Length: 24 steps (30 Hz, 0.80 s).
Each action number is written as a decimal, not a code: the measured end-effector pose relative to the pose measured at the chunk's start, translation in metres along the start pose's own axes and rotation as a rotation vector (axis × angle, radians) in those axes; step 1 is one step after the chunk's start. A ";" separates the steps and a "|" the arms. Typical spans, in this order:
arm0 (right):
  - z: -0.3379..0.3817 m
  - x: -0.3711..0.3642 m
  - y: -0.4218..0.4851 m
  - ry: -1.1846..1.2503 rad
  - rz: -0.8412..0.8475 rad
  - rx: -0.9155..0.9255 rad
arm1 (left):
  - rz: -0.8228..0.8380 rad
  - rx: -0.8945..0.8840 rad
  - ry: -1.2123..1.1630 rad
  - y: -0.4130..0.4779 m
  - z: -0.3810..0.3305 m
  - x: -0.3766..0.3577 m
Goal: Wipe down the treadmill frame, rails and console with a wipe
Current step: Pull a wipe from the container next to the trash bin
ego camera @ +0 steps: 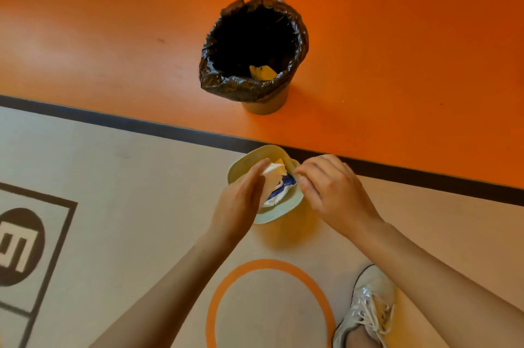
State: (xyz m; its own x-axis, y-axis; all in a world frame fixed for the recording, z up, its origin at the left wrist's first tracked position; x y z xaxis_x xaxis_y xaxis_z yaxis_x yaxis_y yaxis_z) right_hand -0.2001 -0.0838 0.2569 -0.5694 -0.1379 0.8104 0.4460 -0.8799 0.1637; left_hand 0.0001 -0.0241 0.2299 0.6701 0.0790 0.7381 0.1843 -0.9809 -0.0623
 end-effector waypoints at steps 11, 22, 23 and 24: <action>0.163 0.278 -0.019 -0.016 -0.130 -0.187 | 0.163 -0.081 -0.187 -0.034 -0.248 0.216; 0.304 0.523 -0.150 -0.179 -0.420 -0.410 | 0.361 -0.335 -0.269 -0.138 -0.466 0.363; 0.311 0.539 -0.164 -0.187 -0.446 -0.430 | 0.371 -0.362 -0.261 -0.148 -0.481 0.367; 0.316 0.553 -0.178 -0.195 -0.473 -0.444 | 0.380 -0.393 -0.258 -0.157 -0.496 0.370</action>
State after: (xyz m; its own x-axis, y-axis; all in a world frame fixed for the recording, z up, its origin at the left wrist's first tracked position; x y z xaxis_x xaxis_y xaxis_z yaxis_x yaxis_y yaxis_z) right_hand -0.3755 0.1404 0.8535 -0.4800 0.3554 0.8020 -0.1704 -0.9346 0.3122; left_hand -0.1371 0.0708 0.8459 0.7985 -0.2975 0.5233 -0.3488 -0.9372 -0.0005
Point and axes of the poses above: each hand's wrist, its own y-axis towards the middle knuckle, its own x-axis out of the back of the hand, z = x × y, the point moved 3 cm from there along y, towards the middle knuckle, and after that the axes turned 9 degrees about -z, right-handed, at the moved point
